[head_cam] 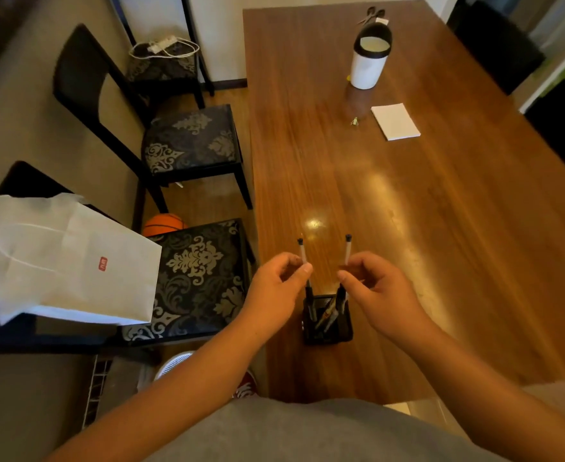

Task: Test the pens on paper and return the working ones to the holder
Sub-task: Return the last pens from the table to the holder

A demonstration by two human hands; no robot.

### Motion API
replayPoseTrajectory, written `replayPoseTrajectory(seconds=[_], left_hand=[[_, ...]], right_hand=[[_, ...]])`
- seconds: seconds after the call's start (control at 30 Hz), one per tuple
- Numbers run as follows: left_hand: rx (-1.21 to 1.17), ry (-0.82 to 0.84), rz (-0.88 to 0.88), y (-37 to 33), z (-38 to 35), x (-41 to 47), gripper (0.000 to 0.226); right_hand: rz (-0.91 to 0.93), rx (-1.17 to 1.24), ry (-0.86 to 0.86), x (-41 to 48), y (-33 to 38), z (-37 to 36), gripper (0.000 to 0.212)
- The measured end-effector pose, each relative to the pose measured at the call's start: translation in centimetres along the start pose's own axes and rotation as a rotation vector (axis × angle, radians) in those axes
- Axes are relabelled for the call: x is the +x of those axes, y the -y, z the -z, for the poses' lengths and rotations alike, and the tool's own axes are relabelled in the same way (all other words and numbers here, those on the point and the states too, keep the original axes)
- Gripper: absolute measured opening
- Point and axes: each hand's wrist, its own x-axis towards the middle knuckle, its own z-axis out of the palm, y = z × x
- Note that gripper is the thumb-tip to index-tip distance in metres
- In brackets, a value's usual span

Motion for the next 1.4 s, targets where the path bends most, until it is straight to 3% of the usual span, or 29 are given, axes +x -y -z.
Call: replayPoseTrajectory(seconds=[0.17, 0.43, 0.6, 0.7, 0.9, 1.4], left_hand=[[0.071, 0.050, -0.017, 1.5, -0.4, 0.1, 0.001], [0.187, 0.074, -0.053, 3.1, -0.8, -0.1, 0.020], [0.230, 0.065, -0.047, 3.9, -1.1, -0.2, 0.017], [0.258, 0.061, -0.048, 4.5, -1.1, -0.3, 0.011], [0.314, 0.061, -0.081, 4.9, -1.3, -0.6, 0.008], [0.396, 0.071, -0.071, 5.4, -1.2, -0.7, 0.011]], right_hand=[[-0.011, -0.053, -0.013, 0.9, -1.0, 0.2, 0.012], [0.026, -0.137, 0.103, 2.1, -1.7, 0.1, 0.010], [0.087, -0.175, 0.188, 3.0, -2.1, 0.1, 0.014], [0.102, -0.206, 0.218, 3.3, -2.5, 0.0, 0.006], [0.161, -0.256, 0.300, 3.4, -2.9, -0.4, 0.016], [0.318, -0.605, 0.499, 4.4, -4.6, -2.6, 0.022]])
